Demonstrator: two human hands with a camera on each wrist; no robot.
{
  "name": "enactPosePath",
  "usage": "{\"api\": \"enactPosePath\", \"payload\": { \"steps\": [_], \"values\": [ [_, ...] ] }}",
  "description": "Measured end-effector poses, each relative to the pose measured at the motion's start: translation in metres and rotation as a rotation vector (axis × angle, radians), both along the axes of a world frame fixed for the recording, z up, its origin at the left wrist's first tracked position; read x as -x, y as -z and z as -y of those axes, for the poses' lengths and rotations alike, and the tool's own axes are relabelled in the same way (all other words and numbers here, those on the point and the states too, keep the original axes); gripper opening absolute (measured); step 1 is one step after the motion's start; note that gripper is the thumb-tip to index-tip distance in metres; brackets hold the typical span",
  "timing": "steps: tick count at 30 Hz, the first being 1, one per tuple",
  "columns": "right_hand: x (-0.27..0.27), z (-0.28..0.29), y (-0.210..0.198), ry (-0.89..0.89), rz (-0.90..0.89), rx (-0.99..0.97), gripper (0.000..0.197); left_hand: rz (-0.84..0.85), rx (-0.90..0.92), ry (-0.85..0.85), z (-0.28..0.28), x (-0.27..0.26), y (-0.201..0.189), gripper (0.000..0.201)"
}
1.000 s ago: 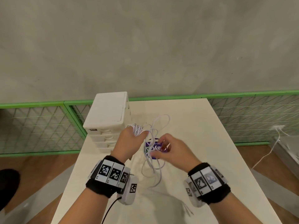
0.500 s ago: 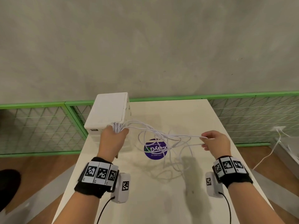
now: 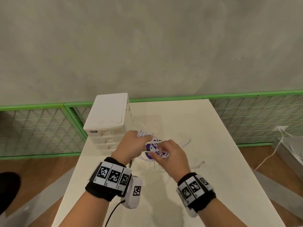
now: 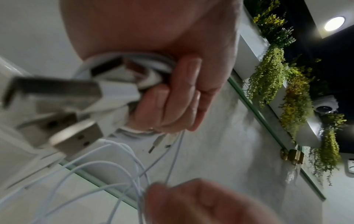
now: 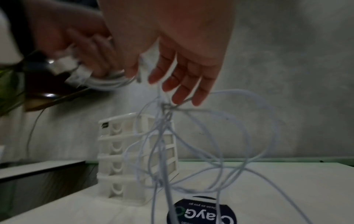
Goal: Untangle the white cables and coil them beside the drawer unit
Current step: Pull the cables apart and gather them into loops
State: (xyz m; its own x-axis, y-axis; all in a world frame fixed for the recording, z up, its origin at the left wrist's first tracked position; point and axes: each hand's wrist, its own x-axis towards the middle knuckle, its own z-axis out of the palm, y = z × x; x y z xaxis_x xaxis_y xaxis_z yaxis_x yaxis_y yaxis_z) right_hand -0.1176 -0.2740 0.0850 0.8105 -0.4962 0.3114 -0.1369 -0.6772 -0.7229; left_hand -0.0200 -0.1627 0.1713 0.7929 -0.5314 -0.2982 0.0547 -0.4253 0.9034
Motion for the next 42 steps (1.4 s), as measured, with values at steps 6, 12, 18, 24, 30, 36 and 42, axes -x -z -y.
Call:
{"api": "enactPosePath", "payload": {
  "steps": [6,12,18,24,30,36,42],
  "values": [
    [-0.021,0.015,0.004,0.050,-0.091,0.153,0.013,-0.010,-0.005,0.061,-0.009,0.003,-0.004,0.025],
    [-0.012,0.034,0.003,-0.090,-0.107,-0.212,0.018,0.015,0.037,-0.100,-0.022,-0.015,-0.002,0.031],
    [0.020,0.070,0.018,-0.005,-0.038,-0.375,0.031,0.041,0.093,-0.296,-0.035,-0.033,0.009,0.024],
    [0.046,0.109,0.041,0.422,-0.130,-0.305,0.019,0.103,0.102,-0.376,-0.041,-0.040,0.010,0.027],
    [0.071,0.129,0.069,0.543,-0.356,-0.389,0.025,0.170,0.156,-0.257,-0.051,-0.050,-0.012,0.027],
    [0.037,0.092,0.059,0.364,-0.266,-0.194,0.050,0.082,0.247,-0.170,-0.036,-0.034,-0.021,0.020],
    [-0.006,0.044,-0.002,-0.185,0.076,0.088,0.049,0.122,0.301,-0.035,-0.030,-0.026,-0.038,0.030]
  ]
}}
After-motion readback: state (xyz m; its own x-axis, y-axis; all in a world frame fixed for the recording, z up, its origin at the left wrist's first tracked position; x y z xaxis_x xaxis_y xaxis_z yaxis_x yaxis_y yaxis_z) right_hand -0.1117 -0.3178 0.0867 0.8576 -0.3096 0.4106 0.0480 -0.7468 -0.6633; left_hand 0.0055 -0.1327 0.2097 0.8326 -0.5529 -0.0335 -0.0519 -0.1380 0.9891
